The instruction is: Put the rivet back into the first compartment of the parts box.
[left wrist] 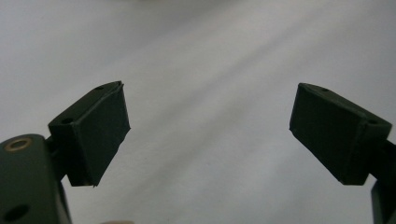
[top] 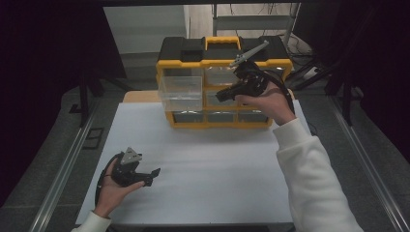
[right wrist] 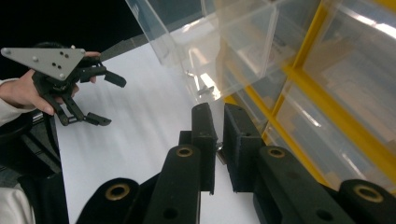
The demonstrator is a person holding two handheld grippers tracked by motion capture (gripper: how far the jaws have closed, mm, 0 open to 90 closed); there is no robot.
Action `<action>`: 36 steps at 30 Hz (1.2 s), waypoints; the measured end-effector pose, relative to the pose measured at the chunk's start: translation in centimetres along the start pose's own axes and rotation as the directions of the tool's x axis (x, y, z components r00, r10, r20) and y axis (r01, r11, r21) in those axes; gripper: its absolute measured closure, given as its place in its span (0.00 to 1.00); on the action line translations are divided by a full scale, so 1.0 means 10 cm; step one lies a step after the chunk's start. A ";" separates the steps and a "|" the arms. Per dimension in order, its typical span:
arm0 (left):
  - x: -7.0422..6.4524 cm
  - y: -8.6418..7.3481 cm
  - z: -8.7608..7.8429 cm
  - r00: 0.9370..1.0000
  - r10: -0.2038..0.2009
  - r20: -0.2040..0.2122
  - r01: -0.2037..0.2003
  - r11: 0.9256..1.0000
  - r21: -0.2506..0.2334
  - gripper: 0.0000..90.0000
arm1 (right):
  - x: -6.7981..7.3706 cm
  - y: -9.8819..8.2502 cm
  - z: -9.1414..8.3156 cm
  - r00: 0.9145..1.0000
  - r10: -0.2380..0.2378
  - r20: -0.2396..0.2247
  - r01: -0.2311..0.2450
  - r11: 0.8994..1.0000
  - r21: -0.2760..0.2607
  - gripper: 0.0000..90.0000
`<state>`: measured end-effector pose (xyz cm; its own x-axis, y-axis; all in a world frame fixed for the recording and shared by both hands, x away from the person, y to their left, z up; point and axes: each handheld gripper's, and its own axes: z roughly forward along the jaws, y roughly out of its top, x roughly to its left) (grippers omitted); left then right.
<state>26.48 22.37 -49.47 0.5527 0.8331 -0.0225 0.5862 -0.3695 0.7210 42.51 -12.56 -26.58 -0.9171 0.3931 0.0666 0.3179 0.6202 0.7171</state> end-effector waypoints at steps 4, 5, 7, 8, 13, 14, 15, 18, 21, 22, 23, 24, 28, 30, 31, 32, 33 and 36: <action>0.00 0.00 0.00 1.000 0.000 0.003 0.000 1.000 -0.001 0.14 | 0.01 0.07 -0.04 1.000 0.001 0.006 -0.001 1.000 -0.013 0.92; -0.01 0.00 0.00 1.000 0.000 0.003 0.000 1.000 -0.001 0.14 | 0.00 0.08 -0.05 1.000 -0.002 0.006 0.002 1.000 -0.016 0.92; -0.01 0.00 0.00 1.000 0.002 0.003 -0.002 1.000 -0.001 0.14 | 0.00 0.10 -0.06 1.000 0.000 0.008 0.000 1.000 -0.016 0.92; -0.01 0.00 0.00 1.000 0.002 0.004 -0.002 1.000 -0.002 0.14 | 0.00 0.12 -0.07 1.000 -0.001 0.012 0.001 1.000 -0.016 0.92; -0.01 0.01 0.00 1.000 0.000 0.007 0.000 1.000 -0.002 0.14 | 0.01 0.21 -0.10 1.000 -0.006 0.023 0.006 1.000 -0.027 0.92; -0.01 0.01 0.00 1.000 0.000 0.007 0.000 1.000 -0.002 0.14 | 0.01 0.23 -0.10 1.000 -0.007 0.024 0.008 1.000 -0.028 0.92; -0.01 0.01 0.00 1.000 0.000 0.008 0.000 1.000 0.000 0.14 | 0.01 0.24 -0.10 1.000 -0.007 0.024 0.008 1.000 -0.027 0.92; -0.01 0.00 0.00 1.000 -0.002 0.009 0.002 1.000 0.002 0.14 | 0.02 0.31 -0.10 1.000 -0.010 0.024 0.010 1.000 -0.025 0.92; -0.01 0.00 0.00 1.000 -0.001 0.010 0.001 1.000 -0.001 0.14 | 0.03 0.37 -0.08 1.000 -0.015 0.024 0.016 1.000 -0.022 0.92; -0.01 0.00 0.00 1.000 -0.001 0.011 0.001 1.000 -0.001 0.14 | 0.04 0.40 -0.07 1.000 -0.018 0.024 0.018 1.000 -0.019 0.92; -0.01 0.00 0.00 1.000 -0.002 0.012 0.002 1.000 -0.001 0.14 | 0.04 0.41 -0.06 1.000 -0.017 0.023 0.017 1.000 -0.019 0.92; -0.01 0.00 0.00 1.000 -0.001 0.011 0.001 1.000 0.000 0.14 | 0.04 0.44 -0.05 1.000 -0.018 0.020 0.019 1.000 -0.019 0.92; 0.00 0.01 -0.02 1.000 -0.004 0.010 0.004 1.000 -0.006 0.14 | 0.06 0.52 -0.01 1.000 -0.027 0.006 0.027 1.000 -0.013 0.92; 0.00 0.01 -0.02 1.000 -0.006 0.012 0.006 1.000 -0.006 0.14 | 0.06 0.56 0.01 1.000 -0.022 0.001 0.022 1.000 -0.012 0.92; 0.00 0.01 -0.02 1.000 -0.007 0.012 0.007 1.000 -0.006 0.14 | 0.06 0.57 0.03 1.000 -0.022 -0.002 0.022 1.000 -0.012 0.92; 0.00 0.01 -0.01 1.000 -0.007 0.013 0.007 1.000 -0.007 0.14 | 0.07 0.60 0.05 1.000 -0.020 -0.004 0.020 1.000 -0.010 0.92; -0.01 0.01 -0.01 1.000 -0.006 0.012 0.006 1.000 -0.006 0.14 | 0.07 0.62 0.07 1.000 -0.021 -0.007 0.021 1.000 -0.009 0.92; -0.01 0.01 -0.02 1.000 0.001 0.012 -0.001 1.000 -0.004 0.14 | 0.09 0.68 0.13 1.000 -0.028 -0.012 0.028 1.000 -0.003 0.92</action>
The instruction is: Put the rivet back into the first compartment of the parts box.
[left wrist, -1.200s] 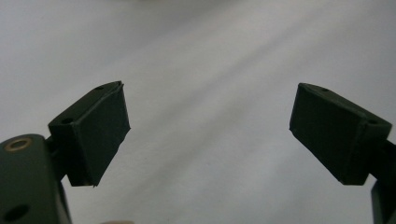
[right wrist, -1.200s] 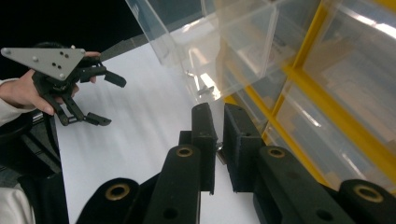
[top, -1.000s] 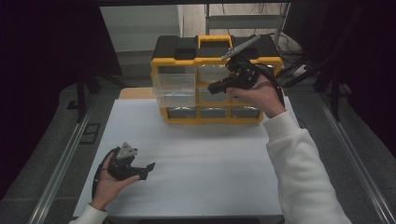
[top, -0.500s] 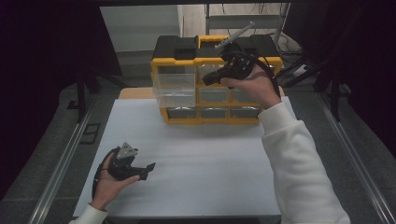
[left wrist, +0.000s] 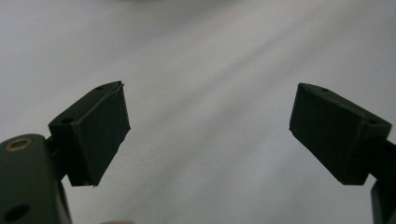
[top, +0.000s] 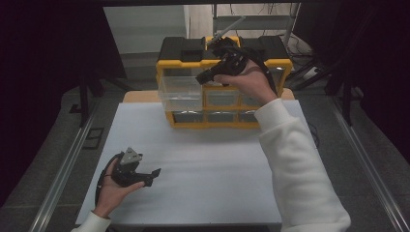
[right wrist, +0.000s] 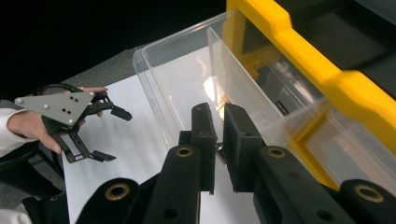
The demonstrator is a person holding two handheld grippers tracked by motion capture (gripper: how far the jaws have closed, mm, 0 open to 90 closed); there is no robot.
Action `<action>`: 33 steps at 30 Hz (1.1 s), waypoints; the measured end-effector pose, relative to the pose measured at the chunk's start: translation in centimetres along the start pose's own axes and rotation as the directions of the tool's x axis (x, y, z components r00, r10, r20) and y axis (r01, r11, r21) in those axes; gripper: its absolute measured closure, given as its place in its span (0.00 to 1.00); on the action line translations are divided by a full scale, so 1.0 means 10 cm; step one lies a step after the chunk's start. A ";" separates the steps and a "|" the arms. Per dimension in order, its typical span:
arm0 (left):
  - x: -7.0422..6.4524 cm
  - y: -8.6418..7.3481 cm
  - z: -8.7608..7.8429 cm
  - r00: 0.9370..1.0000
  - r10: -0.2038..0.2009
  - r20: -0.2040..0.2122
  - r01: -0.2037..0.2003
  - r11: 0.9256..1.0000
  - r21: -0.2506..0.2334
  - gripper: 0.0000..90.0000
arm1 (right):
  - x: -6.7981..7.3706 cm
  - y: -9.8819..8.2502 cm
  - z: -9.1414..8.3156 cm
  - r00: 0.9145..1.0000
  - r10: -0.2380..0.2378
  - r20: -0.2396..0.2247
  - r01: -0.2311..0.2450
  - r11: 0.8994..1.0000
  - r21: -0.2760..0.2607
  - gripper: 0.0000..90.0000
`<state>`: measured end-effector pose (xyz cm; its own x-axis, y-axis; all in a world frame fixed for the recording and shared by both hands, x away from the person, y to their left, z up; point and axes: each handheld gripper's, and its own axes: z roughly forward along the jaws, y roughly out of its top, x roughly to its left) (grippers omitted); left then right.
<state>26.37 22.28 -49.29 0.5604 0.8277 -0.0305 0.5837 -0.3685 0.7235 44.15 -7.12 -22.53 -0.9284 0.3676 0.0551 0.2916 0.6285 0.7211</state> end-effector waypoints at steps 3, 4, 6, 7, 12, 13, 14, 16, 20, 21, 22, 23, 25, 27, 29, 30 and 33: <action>0.00 0.00 0.00 1.000 0.003 0.005 -0.003 1.000 0.001 0.14 | 0.03 0.06 0.05 1.000 -0.001 -0.007 0.001 1.000 0.006 0.92; 0.00 0.00 0.00 1.000 0.003 0.005 -0.003 1.000 0.000 0.14 | 0.03 0.08 0.06 1.000 -0.002 -0.011 0.002 1.000 0.005 0.92; 0.00 0.00 0.00 1.000 0.004 0.005 -0.004 1.000 0.000 0.14 | 0.05 0.12 0.11 1.000 -0.007 -0.013 0.007 1.000 0.009 0.92; 0.00 0.00 0.00 1.000 0.006 0.005 -0.006 1.000 0.001 0.14 | 0.05 0.13 0.13 1.000 -0.004 -0.012 0.004 1.000 0.011 0.92; -0.01 0.00 0.00 1.000 0.007 0.007 -0.007 1.000 0.001 0.14 | 0.05 0.17 0.26 1.000 -0.009 -0.011 0.009 0.999 0.035 0.92; 0.00 0.00 0.00 1.000 0.007 0.007 -0.007 1.000 0.002 0.14 | 0.05 0.18 0.28 1.000 -0.009 -0.010 0.009 0.999 0.039 0.92; 0.00 0.00 0.01 1.000 0.007 0.009 -0.007 1.000 0.003 0.14 | 0.04 0.18 0.30 1.000 -0.008 -0.009 0.008 0.999 0.040 0.92; 0.00 0.00 0.01 1.000 0.007 0.010 -0.007 1.000 0.005 0.14 | 0.04 0.19 0.34 1.000 0.000 -0.014 0.001 0.999 0.038 0.92; 0.00 0.00 0.01 1.000 0.011 0.010 -0.011 1.000 0.004 0.14 | 0.03 0.22 0.45 1.000 -0.001 -0.017 0.001 0.999 0.049 0.92; 0.00 0.00 0.01 1.000 0.011 0.009 -0.012 1.000 0.004 0.14 | 0.03 0.23 0.48 1.000 -0.004 -0.016 0.005 0.999 0.053 0.92; 0.00 0.00 0.01 1.000 0.011 0.009 -0.011 1.000 0.004 0.14 | 0.04 0.24 0.50 1.000 -0.004 -0.015 0.005 0.998 0.058 0.92; 0.00 -0.01 0.01 1.000 0.011 0.009 -0.011 1.000 0.005 0.14 | 0.05 0.24 0.51 1.000 -0.007 -0.017 0.008 0.998 0.058 0.91; 0.00 -0.01 0.01 1.000 0.011 0.011 -0.011 1.000 0.005 0.14 | 0.06 0.25 0.53 1.000 -0.015 -0.021 0.016 0.998 0.056 0.88; 0.00 -0.01 0.01 1.000 0.012 0.011 -0.012 1.000 0.005 0.14 | 0.07 0.25 0.52 1.000 -0.021 -0.023 0.022 0.999 0.043 0.75; 0.00 0.00 0.00 1.000 0.011 0.012 -0.011 1.000 0.002 0.14 | 0.09 0.24 0.49 1.000 -0.020 -0.011 0.020 0.999 0.033 0.62; 0.00 0.00 0.00 1.000 0.011 0.013 -0.012 1.000 0.003 0.14 | 0.09 0.23 0.46 1.000 -0.026 -0.002 0.026 0.999 0.023 0.53; 0.00 0.02 0.01 1.000 0.006 0.018 -0.006 1.000 0.000 0.14 | 0.10 0.21 0.42 1.000 -0.025 0.012 0.025 1.000 0.011 0.38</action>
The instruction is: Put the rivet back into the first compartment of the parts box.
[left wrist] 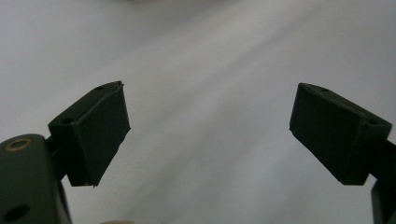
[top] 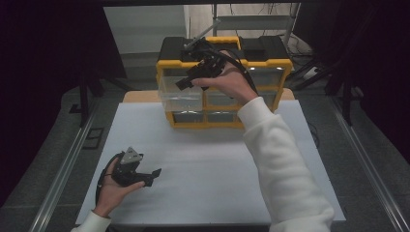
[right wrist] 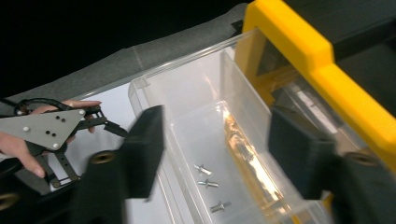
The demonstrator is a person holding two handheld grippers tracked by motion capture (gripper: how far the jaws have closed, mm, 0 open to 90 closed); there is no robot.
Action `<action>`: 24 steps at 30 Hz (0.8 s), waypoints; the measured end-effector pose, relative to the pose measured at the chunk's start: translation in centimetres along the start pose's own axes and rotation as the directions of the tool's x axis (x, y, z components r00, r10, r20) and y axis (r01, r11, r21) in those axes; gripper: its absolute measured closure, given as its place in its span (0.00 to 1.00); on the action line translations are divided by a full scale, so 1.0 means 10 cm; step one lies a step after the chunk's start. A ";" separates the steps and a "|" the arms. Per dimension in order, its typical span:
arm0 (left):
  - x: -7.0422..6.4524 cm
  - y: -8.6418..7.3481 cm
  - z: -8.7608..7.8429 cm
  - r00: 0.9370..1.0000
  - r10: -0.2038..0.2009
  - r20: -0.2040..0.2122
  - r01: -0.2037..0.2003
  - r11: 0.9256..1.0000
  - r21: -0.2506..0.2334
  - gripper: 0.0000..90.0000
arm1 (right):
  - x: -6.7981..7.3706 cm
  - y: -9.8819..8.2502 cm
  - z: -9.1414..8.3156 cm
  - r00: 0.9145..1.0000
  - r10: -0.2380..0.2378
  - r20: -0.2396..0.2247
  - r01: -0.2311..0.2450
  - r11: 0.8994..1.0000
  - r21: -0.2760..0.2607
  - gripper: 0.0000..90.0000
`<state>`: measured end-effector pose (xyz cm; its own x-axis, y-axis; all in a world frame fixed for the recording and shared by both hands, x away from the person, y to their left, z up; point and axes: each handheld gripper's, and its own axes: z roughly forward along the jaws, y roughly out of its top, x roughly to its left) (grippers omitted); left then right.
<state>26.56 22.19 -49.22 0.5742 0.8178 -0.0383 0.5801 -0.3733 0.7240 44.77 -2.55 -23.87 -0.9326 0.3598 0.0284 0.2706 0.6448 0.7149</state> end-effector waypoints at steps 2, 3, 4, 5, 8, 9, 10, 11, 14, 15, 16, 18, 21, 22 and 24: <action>0.00 0.01 0.01 1.000 -0.002 0.016 0.003 1.000 -0.001 0.14 | 0.01 -0.02 -0.04 1.000 -0.001 0.013 0.002 1.000 -0.006 0.30; 0.00 0.01 0.01 1.000 -0.006 0.029 0.006 1.000 -0.002 0.14 | 0.01 -0.04 -0.07 1.000 -0.001 0.020 0.001 1.000 -0.007 0.25; 0.01 0.01 0.01 0.999 -0.014 0.043 0.014 1.000 -0.005 0.14 | 0.01 -0.04 -0.09 1.000 0.000 0.027 0.001 1.000 -0.009 0.21; 0.01 0.01 0.01 0.999 -0.014 0.042 0.015 1.000 -0.007 0.13 | 0.01 -0.06 -0.12 0.999 -0.005 0.037 0.006 1.000 -0.015 0.18; 0.01 0.01 -0.01 0.999 -0.006 0.032 0.006 1.000 -0.009 0.13 | 0.01 -0.11 -0.17 0.999 -0.005 0.044 0.007 0.999 -0.032 0.12; 0.01 0.01 -0.01 1.000 -0.006 0.031 0.006 1.000 -0.009 0.13 | 0.02 -0.14 -0.21 0.999 -0.006 0.044 0.007 0.999 -0.036 0.11; 0.02 0.00 -0.01 1.000 -0.006 0.029 0.007 1.000 -0.008 0.13 | 0.03 -0.16 -0.22 0.999 -0.010 0.049 0.011 0.999 -0.038 0.11; 0.02 0.00 -0.01 1.000 -0.010 0.028 0.010 1.000 -0.008 0.13 | 0.03 -0.20 -0.24 0.998 -0.011 0.054 0.013 0.999 -0.041 0.10; 0.02 0.01 -0.01 1.000 -0.008 0.026 0.008 1.000 -0.009 0.13 | 0.04 -0.30 -0.30 0.998 -0.015 0.063 0.018 0.998 -0.053 0.10; 0.02 0.01 -0.01 1.000 -0.008 0.026 0.009 1.000 -0.009 0.13 | 0.05 -0.33 -0.31 0.998 -0.014 0.068 0.018 0.998 -0.055 0.10; 0.02 0.02 0.00 1.000 -0.011 0.027 0.011 1.000 -0.012 0.13 | 0.05 -0.38 -0.34 0.997 -0.013 0.079 0.018 0.998 -0.058 0.11; 0.03 0.02 0.00 1.000 -0.010 0.027 0.010 1.000 -0.012 0.13 | 0.07 -0.46 -0.39 0.994 -0.003 0.107 0.010 0.998 -0.061 0.11; 0.04 0.01 0.01 1.000 -0.012 0.024 0.012 1.000 -0.008 0.13 | 0.09 -0.62 -0.46 0.991 0.015 0.136 -0.005 0.997 -0.071 0.12; 0.04 0.00 0.00 1.000 -0.012 0.022 0.012 1.000 -0.006 0.13 | 0.08 -0.68 -0.48 0.990 0.015 0.142 -0.003 0.997 -0.081 0.12; 0.05 0.00 0.00 1.000 -0.012 0.020 0.012 1.000 -0.008 0.14 | 0.07 -0.81 -0.52 0.989 0.040 0.144 -0.026 0.995 -0.097 0.12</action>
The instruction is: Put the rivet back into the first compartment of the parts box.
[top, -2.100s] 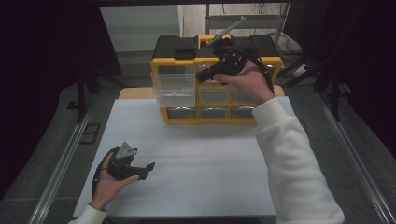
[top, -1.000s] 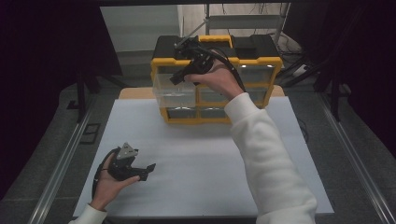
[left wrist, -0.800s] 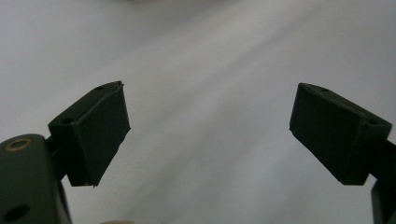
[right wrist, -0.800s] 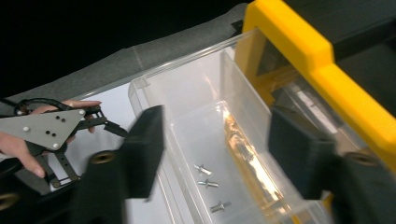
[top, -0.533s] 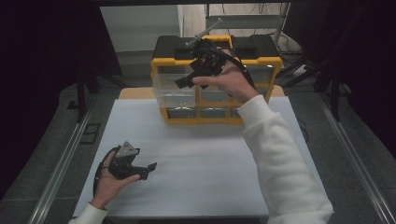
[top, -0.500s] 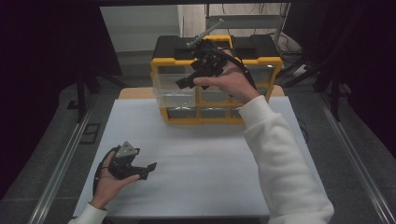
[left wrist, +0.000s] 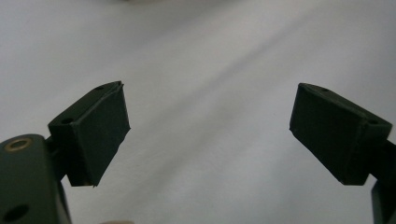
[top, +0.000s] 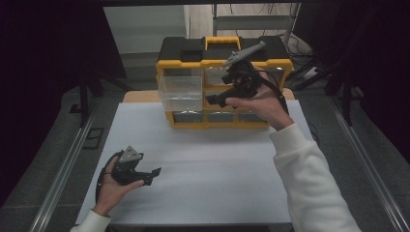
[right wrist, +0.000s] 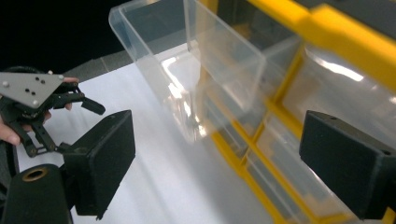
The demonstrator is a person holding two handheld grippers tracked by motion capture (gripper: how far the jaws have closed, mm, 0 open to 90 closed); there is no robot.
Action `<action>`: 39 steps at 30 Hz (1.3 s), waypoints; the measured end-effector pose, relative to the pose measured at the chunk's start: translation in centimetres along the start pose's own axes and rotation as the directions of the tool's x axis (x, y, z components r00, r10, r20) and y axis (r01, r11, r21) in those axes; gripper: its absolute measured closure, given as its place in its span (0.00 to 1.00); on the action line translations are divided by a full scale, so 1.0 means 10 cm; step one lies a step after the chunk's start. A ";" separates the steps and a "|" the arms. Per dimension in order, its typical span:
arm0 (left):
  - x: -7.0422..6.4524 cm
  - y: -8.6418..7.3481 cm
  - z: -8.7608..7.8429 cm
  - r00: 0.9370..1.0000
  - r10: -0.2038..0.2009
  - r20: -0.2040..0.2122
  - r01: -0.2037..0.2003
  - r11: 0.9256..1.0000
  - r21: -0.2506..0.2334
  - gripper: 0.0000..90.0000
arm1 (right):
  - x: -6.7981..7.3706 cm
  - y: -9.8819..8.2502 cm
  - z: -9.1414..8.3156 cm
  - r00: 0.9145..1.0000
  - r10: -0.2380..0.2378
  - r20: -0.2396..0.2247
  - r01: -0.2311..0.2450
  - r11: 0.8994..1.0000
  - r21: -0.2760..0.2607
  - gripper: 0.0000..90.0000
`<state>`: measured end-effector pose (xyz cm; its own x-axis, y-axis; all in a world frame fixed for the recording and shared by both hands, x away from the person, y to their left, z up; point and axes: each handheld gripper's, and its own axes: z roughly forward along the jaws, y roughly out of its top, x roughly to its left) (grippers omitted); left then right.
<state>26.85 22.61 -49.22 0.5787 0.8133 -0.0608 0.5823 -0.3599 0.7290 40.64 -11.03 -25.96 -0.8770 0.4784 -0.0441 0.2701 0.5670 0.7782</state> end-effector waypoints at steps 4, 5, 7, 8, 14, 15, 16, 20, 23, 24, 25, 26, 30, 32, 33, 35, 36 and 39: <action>-0.01 0.00 -0.01 1.000 0.004 -0.001 -0.004 1.000 -0.005 0.13 | -0.04 -0.31 -0.06 0.999 0.036 0.009 -0.036 0.999 -0.013 0.13; -0.01 0.00 -0.01 1.000 0.005 -0.002 -0.005 1.000 -0.005 0.14 | -0.04 -0.36 -0.07 0.999 0.045 0.009 -0.045 0.999 -0.017 0.13; -0.01 0.01 -0.01 1.000 0.003 -0.004 -0.003 1.000 -0.006 0.14 | -0.07 -0.55 -0.10 0.998 0.057 0.009 -0.057 0.998 -0.025 0.13; 0.00 0.01 -0.01 1.000 0.002 -0.004 -0.002 1.000 -0.006 0.14 | -0.08 -0.63 -0.10 0.998 0.064 0.008 -0.064 0.998 -0.030 0.13; 0.01 0.01 0.00 1.000 0.000 -0.008 0.000 1.000 -0.002 0.14 | -0.15 -1.13 -0.09 0.992 0.123 0.019 -0.122 0.992 -0.028 0.13; 0.01 0.01 0.00 1.000 0.000 -0.007 0.000 1.000 -0.002 0.14 | -0.15 -1.21 -0.09 0.991 0.130 0.021 -0.130 0.991 -0.032 0.13; 0.01 0.01 0.00 1.000 0.001 -0.007 -0.001 1.000 -0.003 0.14 | -0.15 -1.27 -0.09 0.990 0.137 0.020 -0.136 0.990 -0.036 0.13; 0.01 0.01 0.01 1.000 -0.003 -0.008 0.003 1.000 -0.005 0.14 | -0.12 -1.61 -0.05 0.986 0.166 0.025 -0.165 0.985 -0.049 0.13; 0.01 0.01 0.02 1.000 -0.002 -0.008 0.002 1.000 -0.001 0.14 | -0.11 -1.85 0.00 0.981 0.188 0.046 -0.186 0.982 -0.036 0.13; 0.01 0.01 0.02 1.000 -0.002 -0.007 0.002 1.000 0.000 0.14 | -0.11 -1.90 0.01 0.980 0.194 0.051 -0.193 0.981 -0.033 0.13; 0.01 0.01 0.02 1.000 -0.001 -0.006 0.001 1.000 0.000 0.14 | -0.10 -1.97 0.02 0.978 0.201 0.056 -0.199 0.980 -0.027 0.13; 0.01 0.01 0.03 1.000 -0.001 -0.006 0.001 1.000 0.000 0.14 | -0.10 -2.03 0.03 0.977 0.204 0.065 -0.203 0.979 -0.022 0.13; 0.01 0.01 0.03 1.000 -0.002 -0.008 0.002 1.000 -0.002 0.14 | -0.07 -2.25 0.06 0.973 0.217 0.077 -0.219 0.976 0.011 0.13; 0.02 0.02 0.04 1.000 -0.003 -0.008 0.003 1.000 -0.001 0.14 | -0.05 -2.34 0.06 0.972 0.218 0.086 -0.221 0.975 0.025 0.13; 0.02 0.02 0.04 1.000 -0.003 -0.007 0.003 1.000 -0.001 0.14 | -0.04 -2.38 0.07 0.971 0.221 0.090 -0.224 0.974 0.030 0.13; 0.02 0.02 0.05 1.000 -0.003 -0.008 0.003 1.000 0.001 0.14 | -0.02 -2.48 0.08 0.969 0.223 0.102 -0.228 0.973 0.039 0.13; 0.01 0.02 0.05 1.000 -0.002 -0.007 0.002 1.000 0.003 0.14 | -0.02 -2.51 0.09 0.968 0.229 0.103 -0.234 0.971 0.040 0.13; 0.01 0.02 0.05 1.000 -0.002 -0.008 0.002 1.000 0.002 0.14 | -0.01 -2.61 0.11 0.965 0.238 0.107 -0.244 0.969 0.046 0.13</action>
<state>27.32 22.40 -49.43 0.5729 0.8177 -0.0561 0.5847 -0.3597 0.7272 34.05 -25.16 -46.93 -0.7398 0.6686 0.0756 0.4939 0.4633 0.7358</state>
